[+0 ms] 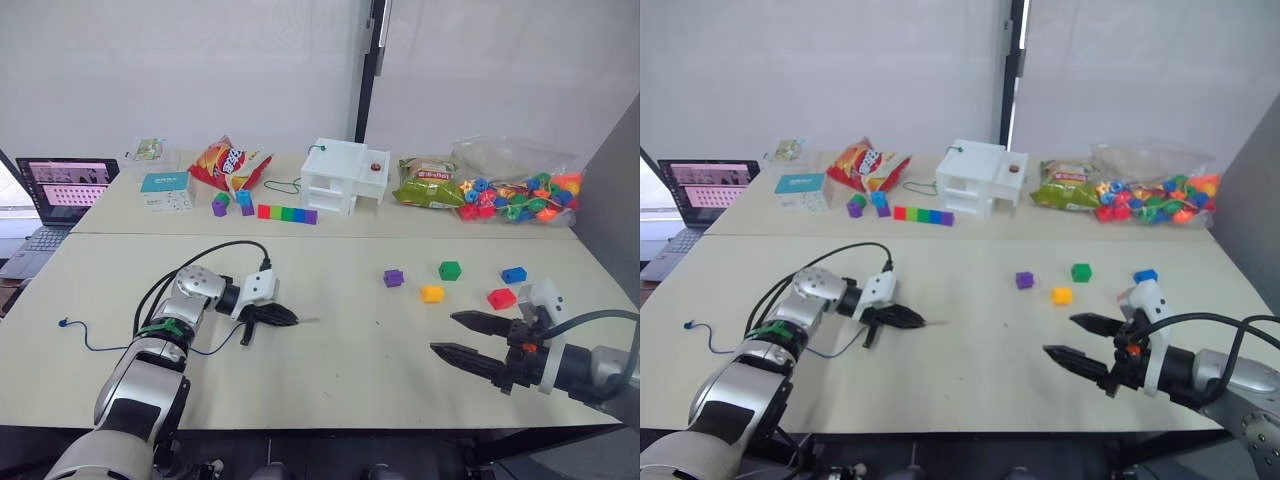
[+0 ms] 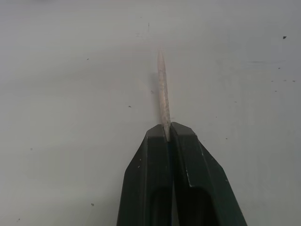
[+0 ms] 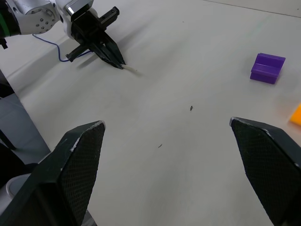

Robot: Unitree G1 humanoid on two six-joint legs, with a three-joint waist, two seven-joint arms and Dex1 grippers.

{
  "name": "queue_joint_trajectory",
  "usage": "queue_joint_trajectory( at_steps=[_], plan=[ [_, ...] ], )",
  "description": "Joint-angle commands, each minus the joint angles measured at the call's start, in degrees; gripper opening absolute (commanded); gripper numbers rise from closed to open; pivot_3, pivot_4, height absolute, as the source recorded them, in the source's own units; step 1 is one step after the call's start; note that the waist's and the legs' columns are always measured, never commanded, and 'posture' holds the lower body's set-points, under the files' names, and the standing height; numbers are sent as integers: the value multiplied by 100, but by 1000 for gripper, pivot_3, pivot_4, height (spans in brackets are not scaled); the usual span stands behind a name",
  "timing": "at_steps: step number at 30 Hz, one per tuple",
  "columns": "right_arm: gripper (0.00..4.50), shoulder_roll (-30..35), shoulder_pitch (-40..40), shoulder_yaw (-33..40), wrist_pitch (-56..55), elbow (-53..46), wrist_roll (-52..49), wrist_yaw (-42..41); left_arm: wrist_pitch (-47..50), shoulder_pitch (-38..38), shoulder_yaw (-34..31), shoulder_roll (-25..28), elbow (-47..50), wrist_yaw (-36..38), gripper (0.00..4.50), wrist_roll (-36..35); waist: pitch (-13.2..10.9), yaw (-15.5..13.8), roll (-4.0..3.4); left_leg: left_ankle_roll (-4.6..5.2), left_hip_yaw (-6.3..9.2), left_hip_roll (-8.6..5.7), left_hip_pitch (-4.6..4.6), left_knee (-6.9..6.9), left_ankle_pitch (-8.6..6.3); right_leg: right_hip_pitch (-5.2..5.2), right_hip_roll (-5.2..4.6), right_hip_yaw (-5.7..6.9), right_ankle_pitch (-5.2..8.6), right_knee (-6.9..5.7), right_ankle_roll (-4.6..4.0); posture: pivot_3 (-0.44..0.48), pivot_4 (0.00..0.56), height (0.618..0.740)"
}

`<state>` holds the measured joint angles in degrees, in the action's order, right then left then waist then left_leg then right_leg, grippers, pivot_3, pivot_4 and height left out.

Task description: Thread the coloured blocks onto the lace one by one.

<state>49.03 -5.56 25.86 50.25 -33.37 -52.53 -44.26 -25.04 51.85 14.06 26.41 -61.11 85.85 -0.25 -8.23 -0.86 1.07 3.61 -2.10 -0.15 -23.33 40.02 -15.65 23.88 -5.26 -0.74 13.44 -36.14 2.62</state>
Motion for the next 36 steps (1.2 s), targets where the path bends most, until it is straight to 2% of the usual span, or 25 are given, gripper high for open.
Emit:
queue_joint_trajectory(
  at_steps=[1, 7, 12, 14, 17, 22, 26, 30, 33, 36],
  plan=[
    [4500, -18, -2, 173, -197, -98, 18, 53, 147, -15, 139, -47, 111, 237, 69, 174, 0, 0, 0, 0, 0, 0, 0, 0, 0, 0, 0, 0, 0, 0, 0, 0, 150, 740],
    [4500, -166, -178, 274, -283, -59, 143, 328, 1022, -70, -271, 101, 998, 564, 69, -384, 0, 2, 1, 0, 1, 0, -14, 4, 0, 11, 1, 1, 0, -2, 0, 0, 150, 740],
    [4500, -517, -285, 394, -331, 223, 669, 1186, 2444, -839, -435, 643, 2987, 660, 69, -1018, 0, 38, -1, 0, 0, 5, -21, 3, 0, 24, 4, -3, 0, -7, 1, 0, 150, 740],
    [4500, -680, -196, 265, -340, 482, 1172, 1770, 3110, -1303, -563, 901, 4000, 500, 69, -1254, 1, 57, -2, 0, 0, 10, -18, -2, 0, 24, 6, -6, 0, -8, 0, 0, 150, 740],
    [4500, -898, 107, 148, -297, 857, 1590, 2362, 3737, -1776, -698, 1061, 4969, 103, 69, -1445, 2, 38, -5, -2, -2, 8, -16, -2, 1, 25, 1, -10, 0, -9, 0, 0, 150, 740],
    [4500, -1185, 1084, -33, -145, 1719, 2089, 3161, 4423, -2341, -819, 1088, 6009, -467, 69, -1717, 1, 17, -5, -4, -4, 5, -12, 5, 2, 17, 0, -10, 0, -8, 0, 0, 150, 740],
    [4500, -1344, 1930, -164, 60, 2537, 2524, 3791, 4648, -2573, -846, 1077, 6377, -779, 69, -1821, 1, 33, -6, -5, -8, 5, -6, -6, 3, 21, 4, -14, 0, -10, 0, 0, 150, 740],
    [4500, -1750, 3376, 133, -440, 4129, 2814, 4547, 4839, -2794, -915, 1030, 6702, -1094, 69, -1990, 0, 98, -13, -18, -13, 1, -8, -16, 11, 28, 1, -20, 0, -8, -2, 0, 150, 740],
    [4500, -1641, 3714, -395, -1211, 4716, 3322, 4211, 4871, -2862, -895, 1034, 6794, -1197, 69, -2028, 0, 82, -16, -23, -11, 1, -4, -23, 14, 27, 3, -16, 0, -7, -2, 0, 150, 740],
    [4500, -1625, 4262, -625, -1636, 5696, 3610, 4108, 4905, -2923, -890, 1058, 6890, -1272, 69, -2079, 0, 113, -16, -23, -14, 1, -8, -24, 14, 26, 3, -17, 0, -8, -2, 0, 150, 740]
  ],
)
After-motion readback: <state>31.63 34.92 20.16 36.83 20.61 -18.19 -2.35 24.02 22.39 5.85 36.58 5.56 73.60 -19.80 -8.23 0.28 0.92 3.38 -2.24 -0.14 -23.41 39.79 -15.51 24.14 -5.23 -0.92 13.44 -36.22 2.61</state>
